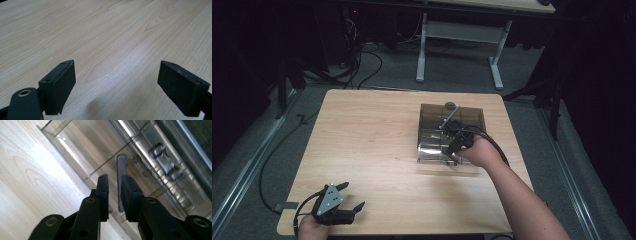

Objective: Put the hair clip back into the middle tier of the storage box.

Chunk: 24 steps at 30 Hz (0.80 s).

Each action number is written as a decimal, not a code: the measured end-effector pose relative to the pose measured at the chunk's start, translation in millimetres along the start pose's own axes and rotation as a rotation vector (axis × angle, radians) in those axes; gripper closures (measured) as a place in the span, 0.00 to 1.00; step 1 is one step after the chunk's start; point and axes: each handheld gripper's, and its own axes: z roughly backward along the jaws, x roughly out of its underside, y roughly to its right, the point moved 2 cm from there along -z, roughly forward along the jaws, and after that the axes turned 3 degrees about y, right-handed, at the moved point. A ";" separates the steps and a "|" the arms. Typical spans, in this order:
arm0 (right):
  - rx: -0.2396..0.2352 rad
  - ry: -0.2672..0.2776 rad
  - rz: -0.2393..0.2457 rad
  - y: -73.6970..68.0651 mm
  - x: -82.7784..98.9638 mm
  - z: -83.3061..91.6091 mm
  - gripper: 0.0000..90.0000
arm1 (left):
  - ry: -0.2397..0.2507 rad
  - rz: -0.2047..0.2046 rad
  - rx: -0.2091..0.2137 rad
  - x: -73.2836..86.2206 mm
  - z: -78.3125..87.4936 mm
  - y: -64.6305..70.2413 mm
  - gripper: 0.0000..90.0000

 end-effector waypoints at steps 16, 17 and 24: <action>-0.015 0.117 -0.035 -13.2 47.9 5.5 0.86 | -0.007 0.000 -0.004 -0.1 -0.7 0.1 0.17; -0.019 0.128 -0.036 -15.0 51.7 4.8 0.85 | -0.006 0.001 -0.005 -0.1 -0.7 0.1 0.17; -0.013 0.190 -0.045 -19.2 73.5 -3.2 0.82 | -0.005 0.001 -0.009 -0.1 -0.5 0.0 0.17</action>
